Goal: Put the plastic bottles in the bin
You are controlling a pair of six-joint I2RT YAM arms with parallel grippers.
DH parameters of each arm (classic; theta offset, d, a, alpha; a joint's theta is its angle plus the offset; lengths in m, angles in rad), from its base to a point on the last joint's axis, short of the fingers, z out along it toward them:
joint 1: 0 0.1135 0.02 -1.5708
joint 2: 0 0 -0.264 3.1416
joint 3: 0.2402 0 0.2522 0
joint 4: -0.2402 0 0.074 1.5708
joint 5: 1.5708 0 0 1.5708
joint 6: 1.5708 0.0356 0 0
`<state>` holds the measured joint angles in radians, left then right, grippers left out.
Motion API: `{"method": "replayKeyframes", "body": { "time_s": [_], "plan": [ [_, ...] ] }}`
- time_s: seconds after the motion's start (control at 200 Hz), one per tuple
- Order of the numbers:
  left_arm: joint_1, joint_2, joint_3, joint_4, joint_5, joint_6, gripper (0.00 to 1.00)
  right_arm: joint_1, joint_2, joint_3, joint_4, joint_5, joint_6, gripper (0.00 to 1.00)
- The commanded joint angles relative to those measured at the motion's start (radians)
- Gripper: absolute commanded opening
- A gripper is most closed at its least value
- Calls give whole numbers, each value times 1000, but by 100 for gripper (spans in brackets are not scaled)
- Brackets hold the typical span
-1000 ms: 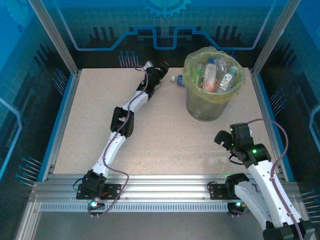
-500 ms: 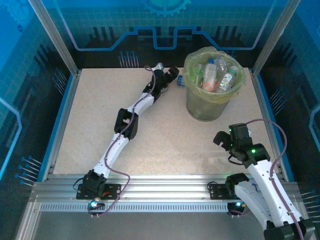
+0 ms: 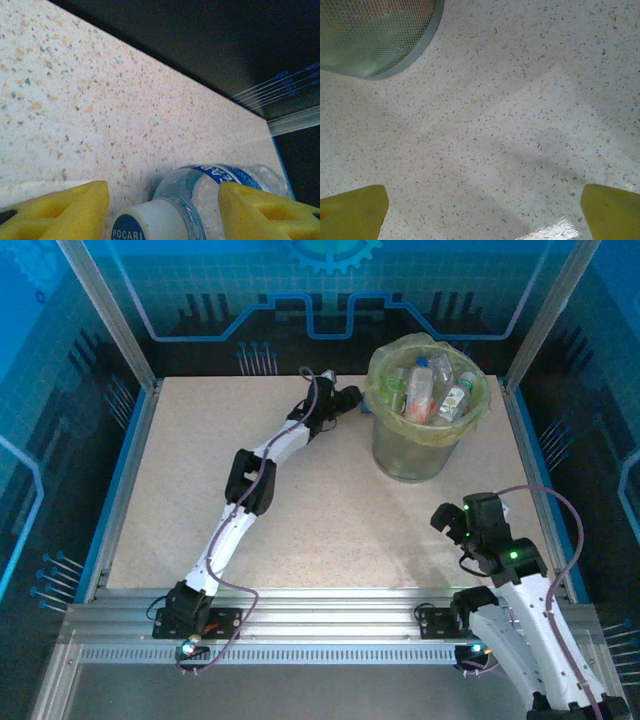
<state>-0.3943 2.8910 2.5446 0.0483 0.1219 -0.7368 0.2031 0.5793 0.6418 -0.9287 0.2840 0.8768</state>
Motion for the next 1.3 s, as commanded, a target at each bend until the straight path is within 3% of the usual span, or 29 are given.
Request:
{"method": "replayKeyframes", "body": {
  "time_s": [0.0, 0.355, 0.545, 0.795, 1.035, 1.246, 1.296],
  "plan": [
    [-27, -54, -12, -206, 34, 90, 59, 16, -36, -18, -38, 30, 33, 100],
    [-76, -180, -172, -278, 52, 143, 56, 15, -118, -14, -81, 58, 55, 100],
    [-83, -266, -306, -227, 49, 133, 57, 16, -141, -12, -86, 59, 56, 100],
    [-84, -337, -330, -220, 33, 139, 60, 15, -152, -2, -105, 49, 43, 100],
    [-92, -348, -252, -284, -28, 258, 76, 15, -154, 7, -106, 53, 36, 100],
    [-98, -209, -2, -366, 10, 380, 98, 16, -141, 12, -97, 41, 33, 100],
    [-99, -176, 51, -385, 11, 411, 99, 16, -134, 15, -94, 39, 32, 100]
  ]
}}
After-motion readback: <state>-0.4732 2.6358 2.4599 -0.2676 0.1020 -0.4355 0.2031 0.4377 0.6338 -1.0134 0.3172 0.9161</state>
